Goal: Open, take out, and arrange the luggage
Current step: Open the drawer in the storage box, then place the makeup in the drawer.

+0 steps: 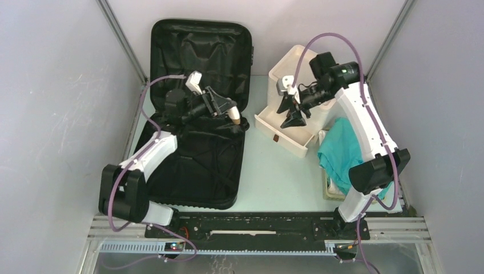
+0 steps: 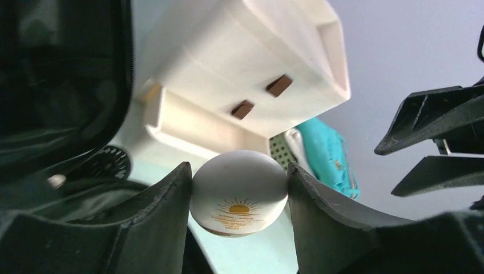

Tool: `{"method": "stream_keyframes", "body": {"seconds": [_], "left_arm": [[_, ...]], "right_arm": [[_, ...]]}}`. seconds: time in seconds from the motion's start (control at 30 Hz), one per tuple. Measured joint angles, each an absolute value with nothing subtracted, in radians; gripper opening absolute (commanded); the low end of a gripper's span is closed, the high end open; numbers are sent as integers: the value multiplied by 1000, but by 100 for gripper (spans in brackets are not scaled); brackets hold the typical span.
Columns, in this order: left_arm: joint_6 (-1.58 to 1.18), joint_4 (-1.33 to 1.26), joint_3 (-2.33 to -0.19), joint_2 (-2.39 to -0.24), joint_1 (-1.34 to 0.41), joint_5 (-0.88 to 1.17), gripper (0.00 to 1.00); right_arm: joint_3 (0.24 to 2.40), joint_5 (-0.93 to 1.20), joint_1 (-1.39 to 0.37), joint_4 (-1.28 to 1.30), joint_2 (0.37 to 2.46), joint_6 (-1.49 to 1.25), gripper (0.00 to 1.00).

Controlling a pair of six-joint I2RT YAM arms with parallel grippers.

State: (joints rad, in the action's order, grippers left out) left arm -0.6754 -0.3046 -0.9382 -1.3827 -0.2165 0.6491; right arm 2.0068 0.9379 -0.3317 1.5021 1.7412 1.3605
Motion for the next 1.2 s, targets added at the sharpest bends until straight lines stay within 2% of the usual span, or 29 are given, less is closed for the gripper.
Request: {"method": "stream_keyframes", "body": {"seconds": [0.33, 0.63, 0.93, 1.2], "left_arm": [[-892, -479, -1099, -1637, -448, 478, 26], [-981, -491, -1189, -1806, -557, 295, 27], [-1037, -481, -1298, -1952, -587, 191, 40], [-1045, -394, -1335, -2001, -622, 148, 66]], "right_arm": [[2038, 1131, -172, 1507, 1681, 1296, 63], [1919, 1254, -40, 1510, 1600, 1293, 62], [1766, 1311, 35, 1528, 1538, 1308, 61], [1673, 1314, 53, 1528, 1470, 1319, 61]]}}
